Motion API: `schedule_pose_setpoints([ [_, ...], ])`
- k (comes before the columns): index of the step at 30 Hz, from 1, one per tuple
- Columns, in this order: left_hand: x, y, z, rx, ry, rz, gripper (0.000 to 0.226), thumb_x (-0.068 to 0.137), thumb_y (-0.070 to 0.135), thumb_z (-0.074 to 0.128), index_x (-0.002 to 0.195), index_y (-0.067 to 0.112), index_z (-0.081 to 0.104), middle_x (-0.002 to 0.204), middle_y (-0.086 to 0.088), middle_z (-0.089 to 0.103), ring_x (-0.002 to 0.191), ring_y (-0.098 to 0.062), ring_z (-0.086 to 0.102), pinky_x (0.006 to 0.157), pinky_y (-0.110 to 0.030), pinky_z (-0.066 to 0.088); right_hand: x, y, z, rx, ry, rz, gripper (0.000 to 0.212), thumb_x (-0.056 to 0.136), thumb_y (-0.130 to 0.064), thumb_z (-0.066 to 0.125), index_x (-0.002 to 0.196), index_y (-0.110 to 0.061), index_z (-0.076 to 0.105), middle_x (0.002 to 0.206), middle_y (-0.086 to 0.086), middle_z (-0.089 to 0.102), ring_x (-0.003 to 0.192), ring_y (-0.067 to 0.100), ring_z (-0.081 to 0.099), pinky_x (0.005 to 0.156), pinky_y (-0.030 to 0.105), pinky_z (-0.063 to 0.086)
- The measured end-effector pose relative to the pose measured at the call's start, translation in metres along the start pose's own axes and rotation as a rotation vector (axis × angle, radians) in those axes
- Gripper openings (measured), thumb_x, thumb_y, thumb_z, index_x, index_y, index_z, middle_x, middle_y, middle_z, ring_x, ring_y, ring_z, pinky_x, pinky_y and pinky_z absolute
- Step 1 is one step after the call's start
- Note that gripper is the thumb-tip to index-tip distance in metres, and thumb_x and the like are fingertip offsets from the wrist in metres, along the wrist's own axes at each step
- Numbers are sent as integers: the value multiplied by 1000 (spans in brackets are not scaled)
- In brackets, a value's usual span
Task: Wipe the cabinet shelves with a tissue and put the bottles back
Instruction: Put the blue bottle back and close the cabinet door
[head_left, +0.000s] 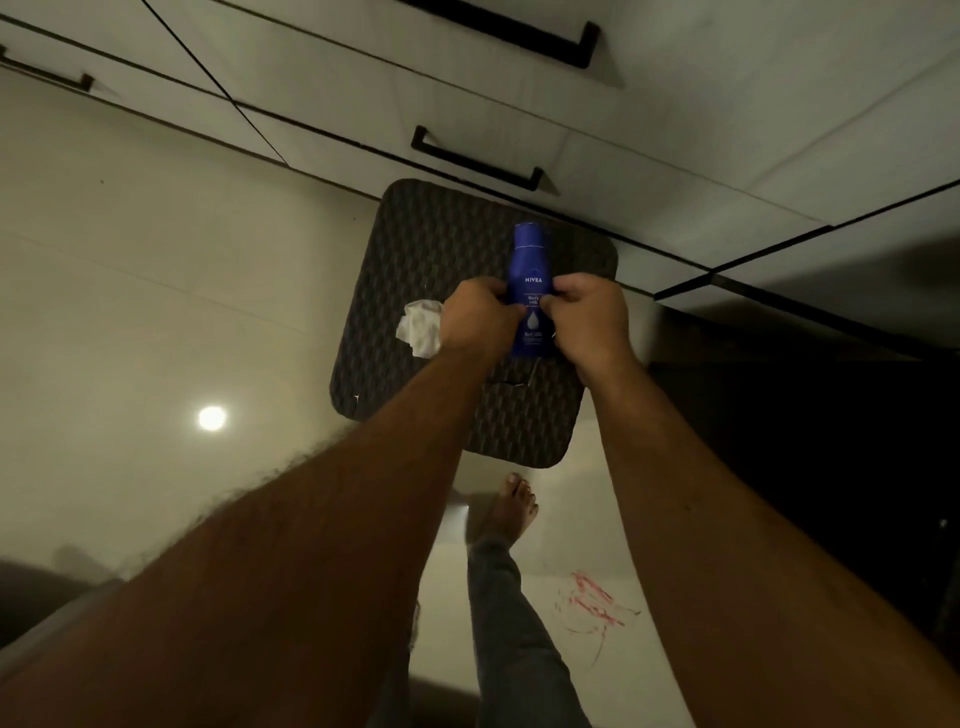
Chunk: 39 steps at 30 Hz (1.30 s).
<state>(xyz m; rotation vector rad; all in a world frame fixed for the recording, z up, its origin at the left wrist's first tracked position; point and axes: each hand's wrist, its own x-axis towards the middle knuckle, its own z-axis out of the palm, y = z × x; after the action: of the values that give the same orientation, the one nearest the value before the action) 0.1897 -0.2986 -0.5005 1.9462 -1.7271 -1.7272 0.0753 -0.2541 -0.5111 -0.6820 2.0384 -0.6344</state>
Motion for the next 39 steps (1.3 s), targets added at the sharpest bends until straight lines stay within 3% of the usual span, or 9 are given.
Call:
schedule_pose_setpoints([
  [3,-26,19,-11,-171,44,54,39,93,13,61,131,13,54,123,-3,62,111,-16,60,98,-40,51,-22,-19,-25,150,11,-67,26,92,-13,62,118,-17,63,111,1,68,100,15,65,93,43,54],
  [6,-67,54,-37,-279,56,130,35,91,10,63,124,16,57,105,7,63,103,-15,64,88,-32,55,-55,-56,-59,266,-2,-121,25,89,-11,66,112,-21,62,106,0,69,97,15,67,89,43,56],
  [9,-129,102,-76,-393,56,217,31,88,7,65,117,18,59,105,3,66,102,-15,65,83,-29,56,-107,-110,-104,333,-7,-222,23,88,-7,67,104,-22,61,103,3,70,95,19,68,83,43,58],
  [13,-219,167,-129,-439,30,368,31,88,4,65,117,14,58,103,3,66,96,-11,66,74,-24,57,-187,-191,-162,372,-9,-342,25,88,-6,67,98,-28,61,94,-7,69,82,7,69,57,20,54],
  [19,-341,269,-195,-465,43,661,28,88,1,66,112,13,60,98,-1,71,86,-11,70,64,-22,56,-302,-300,-248,369,126,-616,20,89,-14,67,106,-22,59,102,-3,70,92,13,68,66,29,54],
  [25,-444,339,-237,-389,58,961,28,86,9,71,108,21,60,99,1,71,83,-7,71,62,-18,54,-405,-361,-309,387,323,-849,24,88,-16,70,109,-15,59,106,6,69,93,19,69,62,27,50],
  [33,-554,378,-243,-403,33,1177,33,87,11,71,118,15,61,109,-5,70,98,-17,69,70,-27,56,-515,-379,-365,369,520,-1011,26,88,-22,71,111,-20,59,105,-2,69,91,12,69,59,21,53],
  [39,-601,381,-177,-387,-100,1226,35,86,10,71,119,12,60,112,-7,69,100,-19,69,72,-29,57,-571,-316,-403,401,632,-969,30,88,-22,71,115,-19,57,108,-2,68,94,14,68,60,19,53],
])
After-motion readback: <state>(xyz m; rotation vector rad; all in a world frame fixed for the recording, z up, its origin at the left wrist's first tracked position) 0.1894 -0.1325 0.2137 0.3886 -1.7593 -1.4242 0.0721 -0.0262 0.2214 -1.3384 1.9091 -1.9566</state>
